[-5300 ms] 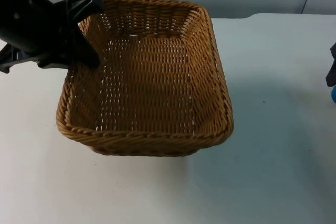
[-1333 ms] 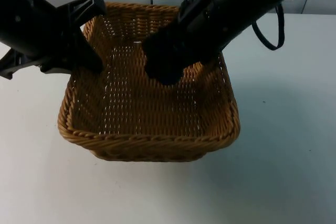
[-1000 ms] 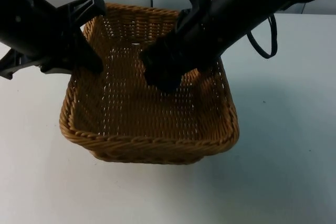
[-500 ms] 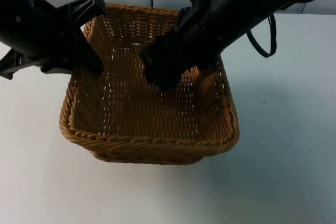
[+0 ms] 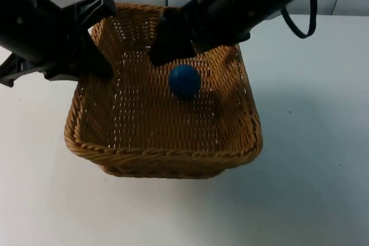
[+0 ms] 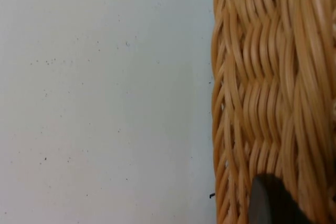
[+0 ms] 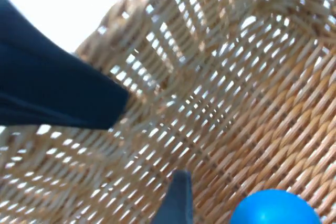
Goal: Pick up the basket with the left hand and place the ball into the basket with the right hand.
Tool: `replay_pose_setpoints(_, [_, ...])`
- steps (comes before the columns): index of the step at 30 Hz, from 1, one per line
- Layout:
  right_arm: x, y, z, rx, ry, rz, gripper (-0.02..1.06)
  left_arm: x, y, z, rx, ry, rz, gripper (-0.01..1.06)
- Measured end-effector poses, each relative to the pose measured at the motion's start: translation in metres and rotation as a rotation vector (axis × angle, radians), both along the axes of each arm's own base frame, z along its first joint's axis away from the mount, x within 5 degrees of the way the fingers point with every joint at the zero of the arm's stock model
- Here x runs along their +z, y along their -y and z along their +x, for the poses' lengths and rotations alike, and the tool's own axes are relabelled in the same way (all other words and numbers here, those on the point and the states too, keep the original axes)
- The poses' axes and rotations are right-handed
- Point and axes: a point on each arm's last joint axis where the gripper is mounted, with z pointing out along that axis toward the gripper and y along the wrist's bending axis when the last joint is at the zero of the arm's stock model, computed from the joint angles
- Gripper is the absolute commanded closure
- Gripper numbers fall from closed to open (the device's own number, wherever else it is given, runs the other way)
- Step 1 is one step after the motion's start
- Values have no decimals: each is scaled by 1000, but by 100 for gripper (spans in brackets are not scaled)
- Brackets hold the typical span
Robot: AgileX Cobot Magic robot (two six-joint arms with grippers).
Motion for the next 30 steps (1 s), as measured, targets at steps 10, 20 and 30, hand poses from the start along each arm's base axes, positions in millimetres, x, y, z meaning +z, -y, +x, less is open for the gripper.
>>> replay_pose_setpoints(10, [86,19,-29,60,155,49,28,-5,-2,5,35,12,22,105])
replay_pose_setpoints(20, [156,48,-68,70,300,88,28,-34,-4,11,63,-44,58,105])
replay_pose_setpoints(30, [171,55,-79,80,318,97,28,-60,-6,15,79,-82,100,105])
